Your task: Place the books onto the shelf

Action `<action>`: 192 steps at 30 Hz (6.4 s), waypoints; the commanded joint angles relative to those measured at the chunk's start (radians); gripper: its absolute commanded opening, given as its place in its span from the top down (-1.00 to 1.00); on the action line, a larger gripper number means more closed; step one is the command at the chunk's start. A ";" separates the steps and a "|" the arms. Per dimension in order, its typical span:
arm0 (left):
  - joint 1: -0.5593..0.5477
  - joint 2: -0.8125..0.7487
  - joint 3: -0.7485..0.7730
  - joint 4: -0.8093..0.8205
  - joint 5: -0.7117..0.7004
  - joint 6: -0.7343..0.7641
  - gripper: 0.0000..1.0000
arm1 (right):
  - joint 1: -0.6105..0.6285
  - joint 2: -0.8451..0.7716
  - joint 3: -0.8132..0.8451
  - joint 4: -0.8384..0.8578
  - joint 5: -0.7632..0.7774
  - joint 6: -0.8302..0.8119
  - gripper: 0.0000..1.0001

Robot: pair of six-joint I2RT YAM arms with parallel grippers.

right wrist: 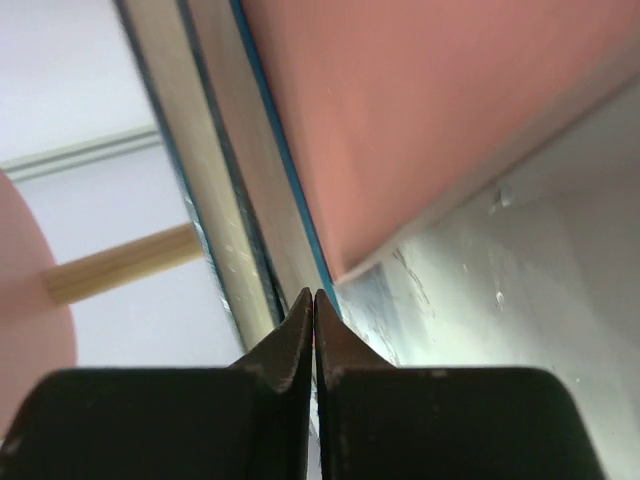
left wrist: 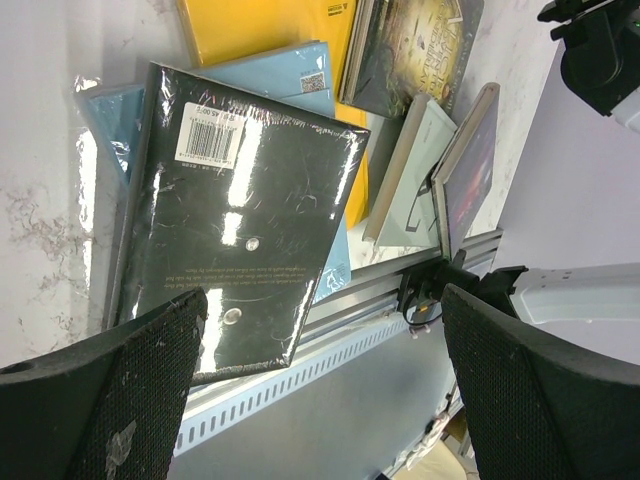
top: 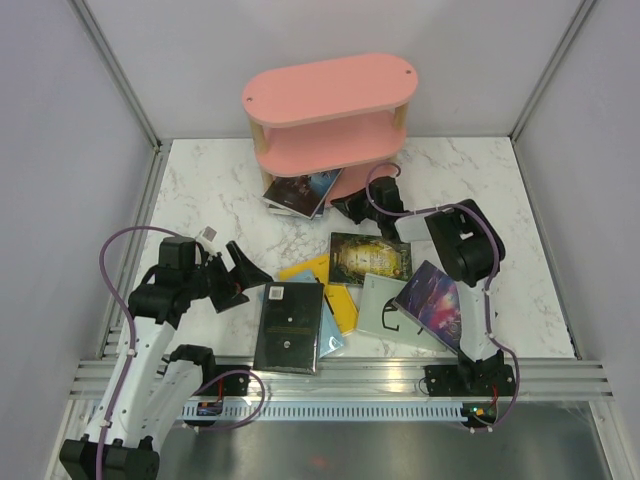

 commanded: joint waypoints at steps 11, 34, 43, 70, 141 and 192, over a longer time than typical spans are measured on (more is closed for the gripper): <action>0.005 -0.001 0.040 -0.037 0.045 0.045 -0.99 | -0.074 -0.002 0.000 0.204 0.118 0.139 1.00; 0.005 0.031 0.031 -0.054 0.025 0.074 -1.00 | -0.039 0.244 0.104 0.454 0.244 0.384 1.00; 0.005 0.028 0.017 -0.054 0.019 0.083 -0.99 | -0.011 0.322 0.216 0.424 0.239 0.405 1.00; 0.005 0.042 0.015 -0.048 0.000 0.097 -1.00 | 0.078 0.331 0.425 0.138 0.205 0.279 1.00; -0.189 -0.013 -0.601 0.661 0.161 -0.519 -0.93 | 0.691 -0.699 -0.709 -0.188 0.139 -0.127 -0.80; -0.186 -0.141 -0.620 0.832 0.235 -0.603 -0.99 | 0.684 -0.809 -0.620 0.426 0.123 0.137 1.00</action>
